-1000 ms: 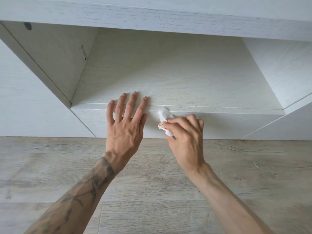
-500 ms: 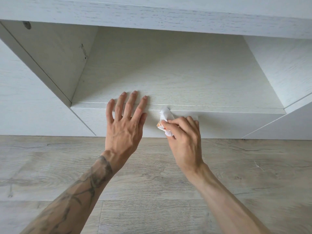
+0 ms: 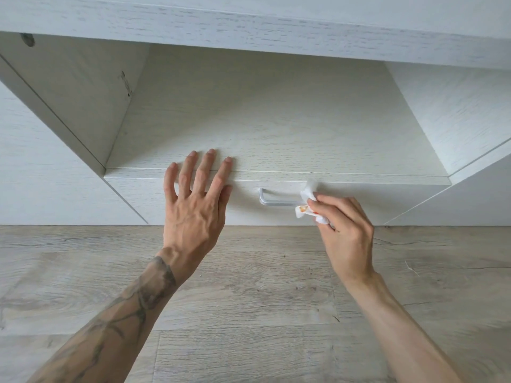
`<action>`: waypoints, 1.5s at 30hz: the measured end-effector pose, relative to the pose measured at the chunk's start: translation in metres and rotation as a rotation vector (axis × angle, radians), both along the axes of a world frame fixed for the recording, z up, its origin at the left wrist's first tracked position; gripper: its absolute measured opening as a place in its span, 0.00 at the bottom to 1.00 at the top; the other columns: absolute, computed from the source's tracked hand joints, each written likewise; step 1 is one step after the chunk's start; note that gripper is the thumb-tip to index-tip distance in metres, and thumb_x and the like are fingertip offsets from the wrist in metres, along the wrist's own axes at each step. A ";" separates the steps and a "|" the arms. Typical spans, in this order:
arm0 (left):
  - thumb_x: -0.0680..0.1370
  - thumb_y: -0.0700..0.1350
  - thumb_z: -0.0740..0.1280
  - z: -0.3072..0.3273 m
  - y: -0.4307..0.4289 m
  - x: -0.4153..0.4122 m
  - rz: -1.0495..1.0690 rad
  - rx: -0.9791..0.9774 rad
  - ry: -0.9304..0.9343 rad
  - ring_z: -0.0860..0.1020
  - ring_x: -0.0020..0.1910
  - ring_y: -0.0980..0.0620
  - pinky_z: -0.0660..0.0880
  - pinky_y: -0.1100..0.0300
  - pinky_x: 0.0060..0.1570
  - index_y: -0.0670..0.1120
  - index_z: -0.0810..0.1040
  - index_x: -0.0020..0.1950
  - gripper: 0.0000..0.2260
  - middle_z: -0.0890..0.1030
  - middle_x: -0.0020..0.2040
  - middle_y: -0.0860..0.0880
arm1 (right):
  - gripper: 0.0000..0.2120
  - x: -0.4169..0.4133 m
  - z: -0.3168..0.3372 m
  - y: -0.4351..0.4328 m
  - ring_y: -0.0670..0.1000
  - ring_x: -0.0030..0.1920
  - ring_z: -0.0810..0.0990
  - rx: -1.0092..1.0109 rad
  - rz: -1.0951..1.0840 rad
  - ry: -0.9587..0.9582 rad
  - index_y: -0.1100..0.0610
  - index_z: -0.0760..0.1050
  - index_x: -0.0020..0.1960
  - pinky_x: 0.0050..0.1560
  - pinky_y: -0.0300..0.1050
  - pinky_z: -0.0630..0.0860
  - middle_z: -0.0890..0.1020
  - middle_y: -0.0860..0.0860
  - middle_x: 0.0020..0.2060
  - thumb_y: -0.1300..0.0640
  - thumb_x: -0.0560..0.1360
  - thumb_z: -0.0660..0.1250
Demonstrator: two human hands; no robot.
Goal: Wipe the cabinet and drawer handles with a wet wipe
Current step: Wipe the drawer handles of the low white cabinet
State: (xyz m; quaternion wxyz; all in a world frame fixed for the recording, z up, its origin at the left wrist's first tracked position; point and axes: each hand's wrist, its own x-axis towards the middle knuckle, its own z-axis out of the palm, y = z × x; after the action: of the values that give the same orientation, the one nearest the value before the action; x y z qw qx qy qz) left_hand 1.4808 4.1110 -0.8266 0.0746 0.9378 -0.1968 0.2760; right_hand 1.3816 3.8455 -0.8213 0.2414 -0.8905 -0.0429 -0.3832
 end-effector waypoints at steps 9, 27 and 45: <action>0.90 0.54 0.53 0.002 0.000 -0.001 -0.004 -0.010 0.008 0.63 0.82 0.37 0.51 0.39 0.81 0.51 0.63 0.85 0.22 0.67 0.82 0.43 | 0.03 -0.001 0.020 0.022 0.42 0.50 0.88 1.001 -0.132 0.238 0.51 0.87 0.51 0.51 0.30 0.79 0.89 0.46 0.48 0.55 0.78 0.76; 0.91 0.53 0.52 0.002 -0.001 -0.001 -0.007 -0.009 -0.004 0.64 0.82 0.37 0.52 0.38 0.81 0.50 0.64 0.85 0.22 0.67 0.82 0.43 | 0.06 0.002 0.028 0.049 0.48 0.43 0.85 1.399 -0.236 0.253 0.51 0.88 0.39 0.50 0.41 0.83 0.86 0.51 0.37 0.60 0.73 0.80; 0.91 0.53 0.54 -0.001 0.000 0.000 0.001 0.004 -0.019 0.64 0.82 0.38 0.52 0.38 0.81 0.50 0.64 0.85 0.22 0.67 0.82 0.43 | 0.04 0.010 0.026 0.117 0.51 0.47 0.89 1.579 -0.187 0.334 0.58 0.87 0.41 0.51 0.45 0.86 0.89 0.55 0.43 0.64 0.73 0.80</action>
State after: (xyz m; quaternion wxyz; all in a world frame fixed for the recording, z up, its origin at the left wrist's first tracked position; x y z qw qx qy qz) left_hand 1.4810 4.1107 -0.8272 0.0706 0.9354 -0.1975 0.2847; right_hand 1.3914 3.9623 -0.7951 0.7686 -0.5031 0.3513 -0.1812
